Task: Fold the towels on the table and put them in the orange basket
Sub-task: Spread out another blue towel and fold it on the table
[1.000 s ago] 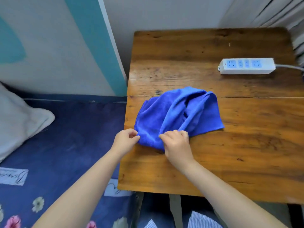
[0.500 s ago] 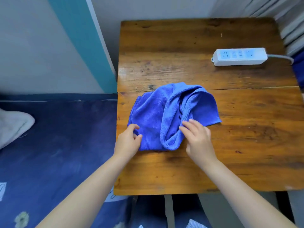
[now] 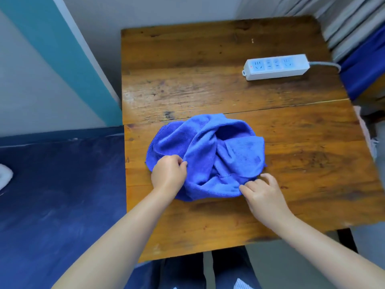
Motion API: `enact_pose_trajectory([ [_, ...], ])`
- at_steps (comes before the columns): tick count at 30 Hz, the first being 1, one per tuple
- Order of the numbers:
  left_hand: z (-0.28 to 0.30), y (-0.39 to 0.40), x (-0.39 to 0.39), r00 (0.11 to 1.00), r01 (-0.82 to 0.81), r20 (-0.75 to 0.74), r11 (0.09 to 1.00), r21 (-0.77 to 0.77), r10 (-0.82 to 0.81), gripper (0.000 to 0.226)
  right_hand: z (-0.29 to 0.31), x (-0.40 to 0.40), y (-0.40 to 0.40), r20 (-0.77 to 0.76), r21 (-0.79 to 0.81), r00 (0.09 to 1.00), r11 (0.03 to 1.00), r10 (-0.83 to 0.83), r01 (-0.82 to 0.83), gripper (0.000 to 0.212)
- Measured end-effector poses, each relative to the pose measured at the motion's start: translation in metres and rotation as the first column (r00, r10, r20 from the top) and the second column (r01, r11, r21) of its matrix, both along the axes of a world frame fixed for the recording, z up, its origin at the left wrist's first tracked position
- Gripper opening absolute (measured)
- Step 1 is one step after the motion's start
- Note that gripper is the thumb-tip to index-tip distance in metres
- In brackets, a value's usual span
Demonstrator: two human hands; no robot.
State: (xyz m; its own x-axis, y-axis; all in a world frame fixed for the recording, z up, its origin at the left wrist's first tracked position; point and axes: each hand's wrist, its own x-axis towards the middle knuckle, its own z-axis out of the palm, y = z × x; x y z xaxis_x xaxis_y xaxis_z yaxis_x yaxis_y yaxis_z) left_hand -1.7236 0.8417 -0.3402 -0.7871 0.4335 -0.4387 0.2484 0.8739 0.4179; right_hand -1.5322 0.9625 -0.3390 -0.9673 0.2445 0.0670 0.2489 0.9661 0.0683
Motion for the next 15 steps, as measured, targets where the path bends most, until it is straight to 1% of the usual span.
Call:
enact_pose_trajectory([
  [2,-0.003,-0.01,0.0,1.0,0.005,0.018,1.0,0.014,-0.005,0.023,-0.006,0.01,-0.011,0.079,-0.081,0.996,0.995,-0.051,0.058,0.019],
  [3,-0.003,-0.015,0.001,0.999,0.013,0.029,1.0,0.021,-0.013,0.022,-0.006,0.011,-0.015,0.073,-0.106,0.994,0.99,-0.083,0.09,0.015],
  [4,-0.004,-0.018,0.001,0.999,0.014,0.039,0.999,0.031,-0.015,0.022,-0.006,0.007,-0.017,0.035,-0.124,0.994,0.987,-0.1,0.104,0.009],
  [6,-0.005,-0.021,0.003,0.999,0.004,0.047,0.999,0.046,-0.007,0.022,-0.002,-0.006,-0.022,-0.07,-0.17,0.99,0.979,-0.123,0.11,0.018],
  [7,-0.005,-0.022,0.004,0.999,0.003,0.043,0.999,0.051,-0.005,0.021,0.002,-0.014,-0.024,-0.107,-0.19,0.985,0.975,-0.136,0.114,0.016],
  [8,-0.004,-0.022,0.004,0.999,0.006,0.036,0.998,0.056,-0.008,0.021,0.003,-0.022,-0.025,-0.119,-0.198,0.985,0.975,-0.128,0.103,0.009],
  [9,-0.004,-0.023,0.004,0.999,0.011,0.029,0.998,0.057,-0.012,0.021,0.005,-0.031,-0.026,-0.085,-0.203,0.987,0.973,-0.133,0.114,0.006],
  [11,-0.003,-0.024,0.004,0.999,0.015,0.028,0.999,0.052,-0.017,0.021,0.006,-0.044,-0.028,0.079,-0.177,0.989,0.974,-0.129,0.141,0.023],
  [12,-0.002,-0.024,0.004,0.999,0.014,0.029,0.999,0.048,-0.016,0.021,0.006,-0.049,-0.029,0.146,-0.151,0.979,0.975,-0.14,0.162,0.026],
  [13,-0.002,-0.025,0.003,0.999,0.014,0.03,0.999,0.04,-0.015,0.021,0.005,-0.051,-0.031,0.187,-0.127,0.972,0.978,-0.142,0.168,0.029],
  [15,-0.002,-0.026,0.004,0.999,0.026,0.032,0.999,0.028,-0.027,0.021,0.007,-0.048,-0.03,0.182,-0.126,0.969,0.973,-0.169,0.193,0.031],
])
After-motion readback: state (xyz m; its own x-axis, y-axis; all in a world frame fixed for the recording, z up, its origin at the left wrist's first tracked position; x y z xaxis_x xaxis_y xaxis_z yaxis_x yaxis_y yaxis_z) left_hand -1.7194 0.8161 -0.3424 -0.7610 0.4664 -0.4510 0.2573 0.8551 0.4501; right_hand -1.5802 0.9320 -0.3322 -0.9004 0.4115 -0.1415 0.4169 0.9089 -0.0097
